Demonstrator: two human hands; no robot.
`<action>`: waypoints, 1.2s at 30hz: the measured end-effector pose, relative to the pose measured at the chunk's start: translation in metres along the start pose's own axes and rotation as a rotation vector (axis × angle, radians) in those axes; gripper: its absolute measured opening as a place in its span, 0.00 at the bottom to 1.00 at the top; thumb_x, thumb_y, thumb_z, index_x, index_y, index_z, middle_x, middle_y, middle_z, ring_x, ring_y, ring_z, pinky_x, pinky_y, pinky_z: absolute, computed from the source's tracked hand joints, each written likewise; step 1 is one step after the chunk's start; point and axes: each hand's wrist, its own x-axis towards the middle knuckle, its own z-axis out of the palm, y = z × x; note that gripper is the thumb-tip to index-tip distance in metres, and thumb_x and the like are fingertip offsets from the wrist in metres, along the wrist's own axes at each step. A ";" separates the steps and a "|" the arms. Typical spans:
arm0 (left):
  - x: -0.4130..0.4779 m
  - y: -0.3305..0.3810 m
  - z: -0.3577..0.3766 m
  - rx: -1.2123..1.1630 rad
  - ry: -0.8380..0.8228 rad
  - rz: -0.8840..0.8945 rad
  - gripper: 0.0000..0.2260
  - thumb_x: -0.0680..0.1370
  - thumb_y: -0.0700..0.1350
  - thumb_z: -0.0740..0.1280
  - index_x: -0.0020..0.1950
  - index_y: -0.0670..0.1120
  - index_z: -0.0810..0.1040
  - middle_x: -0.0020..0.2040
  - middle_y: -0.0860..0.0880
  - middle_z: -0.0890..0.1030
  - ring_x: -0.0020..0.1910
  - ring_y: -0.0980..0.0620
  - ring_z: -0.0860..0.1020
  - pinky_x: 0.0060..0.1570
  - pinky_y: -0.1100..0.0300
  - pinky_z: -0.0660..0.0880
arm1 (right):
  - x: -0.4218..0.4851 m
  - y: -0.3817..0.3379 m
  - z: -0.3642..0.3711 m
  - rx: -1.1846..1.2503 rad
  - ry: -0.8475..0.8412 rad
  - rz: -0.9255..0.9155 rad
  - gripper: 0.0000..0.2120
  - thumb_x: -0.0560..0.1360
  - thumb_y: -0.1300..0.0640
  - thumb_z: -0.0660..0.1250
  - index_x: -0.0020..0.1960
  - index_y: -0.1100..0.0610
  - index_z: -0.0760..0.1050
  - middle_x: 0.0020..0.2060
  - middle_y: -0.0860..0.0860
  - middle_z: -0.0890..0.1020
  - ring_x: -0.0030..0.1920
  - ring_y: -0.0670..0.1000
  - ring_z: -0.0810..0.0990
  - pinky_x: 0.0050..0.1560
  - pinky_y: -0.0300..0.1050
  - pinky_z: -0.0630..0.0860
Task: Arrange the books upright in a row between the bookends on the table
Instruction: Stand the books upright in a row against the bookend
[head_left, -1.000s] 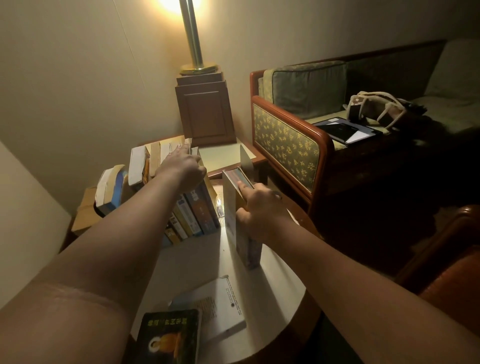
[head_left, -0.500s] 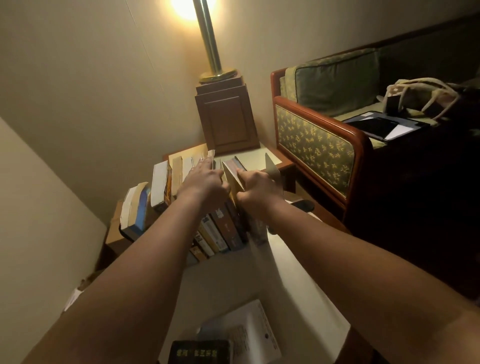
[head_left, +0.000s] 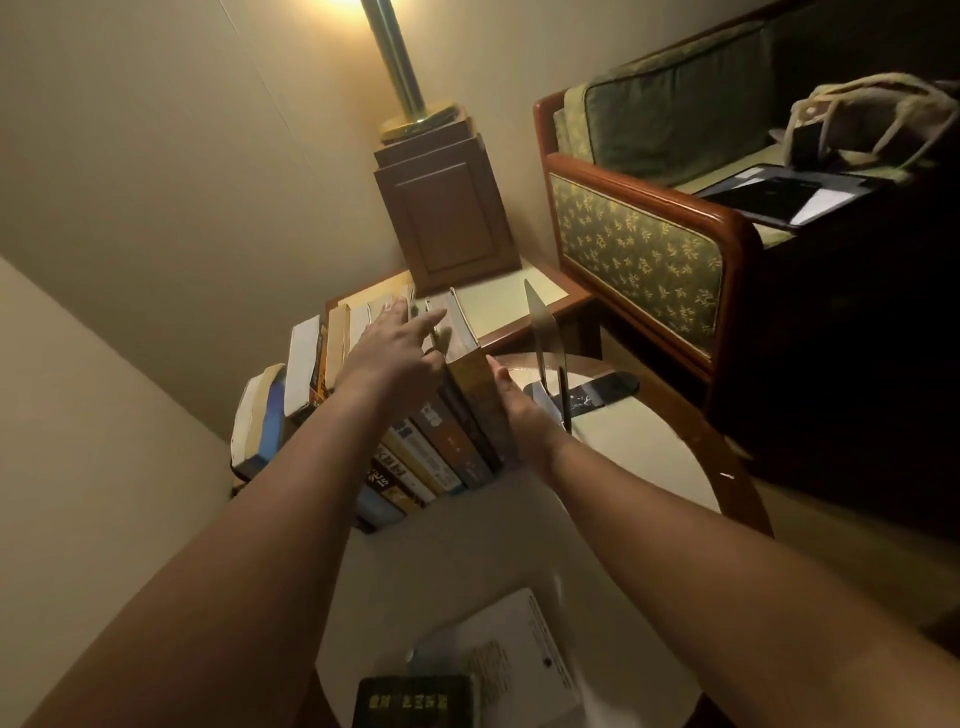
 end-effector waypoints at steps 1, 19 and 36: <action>-0.001 0.000 0.000 0.007 -0.014 0.002 0.21 0.84 0.54 0.56 0.78 0.63 0.64 0.83 0.46 0.51 0.82 0.44 0.50 0.77 0.42 0.58 | -0.001 0.001 0.001 0.008 0.035 0.001 0.27 0.84 0.34 0.45 0.78 0.43 0.62 0.72 0.49 0.73 0.74 0.55 0.69 0.73 0.60 0.67; 0.014 0.011 -0.011 0.057 -0.047 0.029 0.28 0.74 0.73 0.59 0.61 0.52 0.77 0.75 0.47 0.68 0.74 0.45 0.64 0.68 0.46 0.65 | 0.093 0.082 -0.012 0.040 0.021 -0.022 0.38 0.71 0.17 0.50 0.77 0.31 0.61 0.76 0.44 0.70 0.77 0.53 0.67 0.76 0.65 0.62; 0.018 0.017 -0.005 0.218 -0.105 0.074 0.35 0.80 0.69 0.54 0.73 0.43 0.73 0.80 0.46 0.64 0.80 0.46 0.57 0.76 0.51 0.56 | 0.026 0.044 0.001 -0.129 0.180 0.019 0.30 0.85 0.38 0.44 0.77 0.52 0.68 0.72 0.54 0.75 0.74 0.57 0.69 0.70 0.50 0.64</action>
